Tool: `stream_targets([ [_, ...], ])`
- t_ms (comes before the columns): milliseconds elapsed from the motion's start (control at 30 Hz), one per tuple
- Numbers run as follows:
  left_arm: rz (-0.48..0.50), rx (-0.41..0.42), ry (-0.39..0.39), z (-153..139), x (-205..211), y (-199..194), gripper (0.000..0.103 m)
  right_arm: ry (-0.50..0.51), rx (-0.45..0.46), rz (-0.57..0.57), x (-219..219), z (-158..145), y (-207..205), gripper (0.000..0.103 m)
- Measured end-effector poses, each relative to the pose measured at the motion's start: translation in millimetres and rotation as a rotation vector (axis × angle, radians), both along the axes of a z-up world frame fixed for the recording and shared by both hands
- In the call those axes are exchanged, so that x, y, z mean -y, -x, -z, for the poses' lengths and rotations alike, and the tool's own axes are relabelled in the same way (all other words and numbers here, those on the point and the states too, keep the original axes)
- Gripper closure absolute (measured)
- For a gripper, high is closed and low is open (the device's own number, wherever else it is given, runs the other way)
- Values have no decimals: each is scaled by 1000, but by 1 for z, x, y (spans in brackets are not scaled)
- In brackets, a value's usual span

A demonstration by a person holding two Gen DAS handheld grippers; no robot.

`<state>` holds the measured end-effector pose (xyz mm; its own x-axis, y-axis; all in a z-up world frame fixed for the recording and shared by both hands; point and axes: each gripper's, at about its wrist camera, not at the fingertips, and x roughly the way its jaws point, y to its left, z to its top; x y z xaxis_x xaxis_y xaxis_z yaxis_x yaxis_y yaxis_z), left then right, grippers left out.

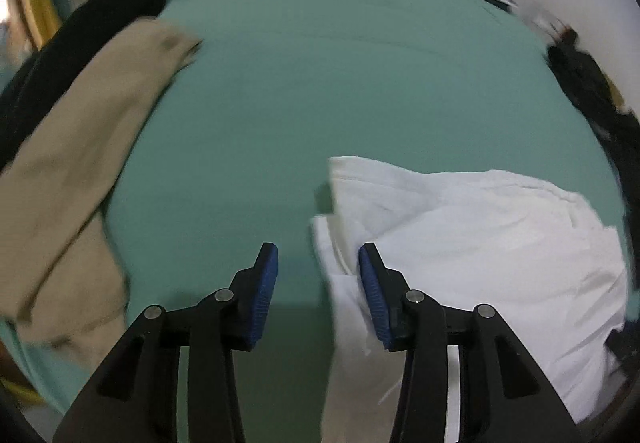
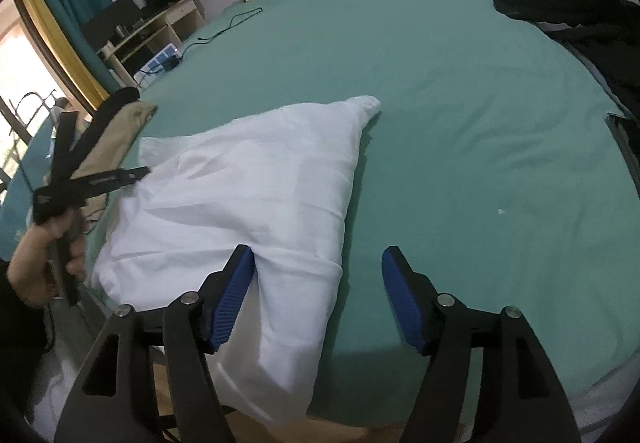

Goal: Fold large clothes

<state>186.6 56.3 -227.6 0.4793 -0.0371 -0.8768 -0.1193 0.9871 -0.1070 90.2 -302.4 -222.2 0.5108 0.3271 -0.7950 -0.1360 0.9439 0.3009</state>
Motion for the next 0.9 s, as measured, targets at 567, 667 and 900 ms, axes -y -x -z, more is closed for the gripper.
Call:
stream_targets([
  [567, 114, -78, 193, 4, 15, 83, 49, 13, -13, 37, 12, -6, 15, 35],
  [667, 109, -72, 190, 2, 12, 90, 49, 12, -21, 34, 13, -5, 17, 35],
  [900, 11, 9, 169, -14, -21, 90, 49, 9, -5, 29, 12, -12, 21, 35],
])
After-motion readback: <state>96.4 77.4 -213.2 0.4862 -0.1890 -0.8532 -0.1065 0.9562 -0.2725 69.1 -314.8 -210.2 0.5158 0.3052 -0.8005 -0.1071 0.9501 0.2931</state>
